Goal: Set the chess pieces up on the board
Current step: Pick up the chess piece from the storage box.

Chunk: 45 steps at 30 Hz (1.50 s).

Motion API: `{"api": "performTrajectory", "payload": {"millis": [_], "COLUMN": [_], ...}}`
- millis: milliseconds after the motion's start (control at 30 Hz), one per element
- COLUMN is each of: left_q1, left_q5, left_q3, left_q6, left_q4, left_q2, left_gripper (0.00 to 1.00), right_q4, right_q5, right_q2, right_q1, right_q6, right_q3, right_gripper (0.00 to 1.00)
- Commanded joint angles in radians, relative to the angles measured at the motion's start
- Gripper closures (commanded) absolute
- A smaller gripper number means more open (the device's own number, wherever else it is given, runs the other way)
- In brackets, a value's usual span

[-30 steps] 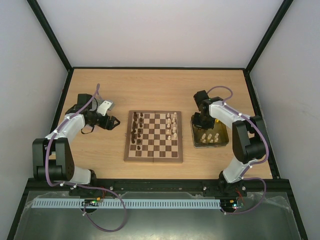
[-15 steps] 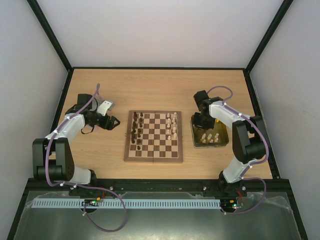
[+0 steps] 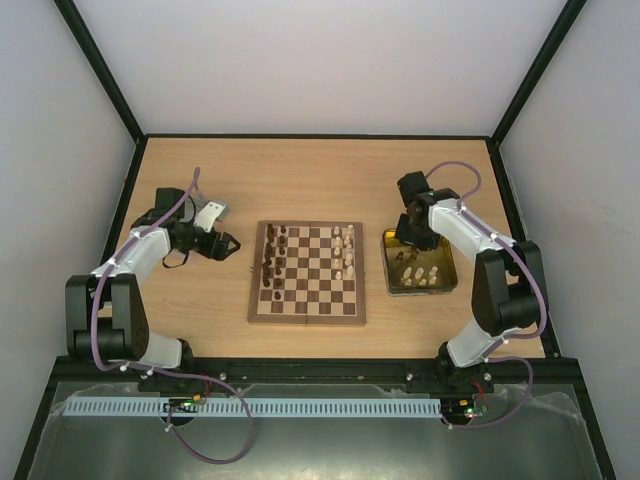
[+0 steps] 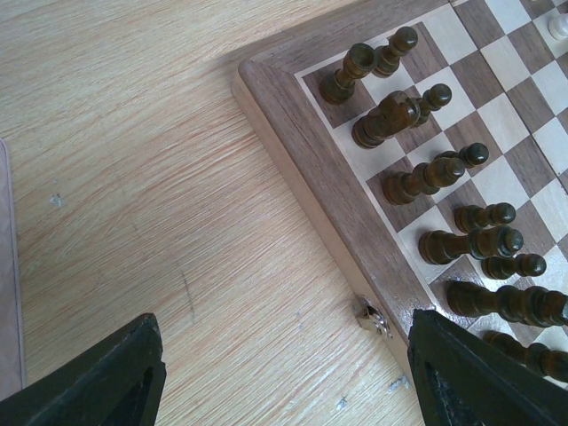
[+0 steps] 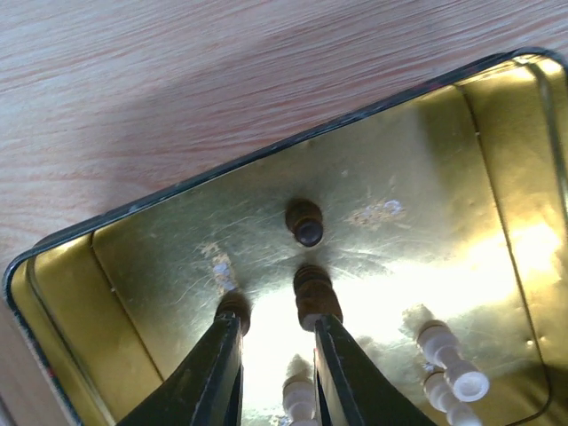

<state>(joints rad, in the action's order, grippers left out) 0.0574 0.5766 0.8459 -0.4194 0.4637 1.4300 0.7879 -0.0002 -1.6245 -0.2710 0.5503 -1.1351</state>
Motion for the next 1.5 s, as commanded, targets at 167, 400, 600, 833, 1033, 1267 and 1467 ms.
{"api": "performTrajectory", "payload": {"millis": [167,400,600,833,1033,1267,1467], "left_q1": [0.007,0.007,0.007,0.007,0.007,0.005,0.005], "left_q5": [0.030,0.035,0.035,0.035,0.034,0.035,0.032], "left_q3": [-0.001,-0.002,-0.001,0.001,0.002,0.004,0.001], "left_q6": [-0.019,-0.022,-0.022,-0.022,-0.021,-0.020,-0.021], "left_q4": [0.022,0.020,0.020,0.018,0.019,0.019,0.018], "left_q2": [0.007,0.009,0.015,0.017,0.020,0.022,0.022], "left_gripper": [0.24,0.24,0.24,0.24,0.24,0.24,0.24], "right_q4": [0.001,-0.038,-0.065,-0.079,-0.090,-0.110,-0.106], "right_q5": [0.038,0.012,0.008,0.008,0.011,-0.003,0.016], "right_q2": [-0.033,-0.068,-0.088,-0.098,-0.115,-0.143,-0.136], "right_q1": [0.044,0.049,0.062,0.076,0.082,0.085,0.085], "right_q6": [0.021,0.036,0.041,0.036,0.036,0.042,0.042], "right_q3": [-0.019,-0.013,-0.006,0.005,0.005,0.006,0.003], "right_gripper": [0.76,0.71,0.72,0.75,0.77,0.81,0.83]}}
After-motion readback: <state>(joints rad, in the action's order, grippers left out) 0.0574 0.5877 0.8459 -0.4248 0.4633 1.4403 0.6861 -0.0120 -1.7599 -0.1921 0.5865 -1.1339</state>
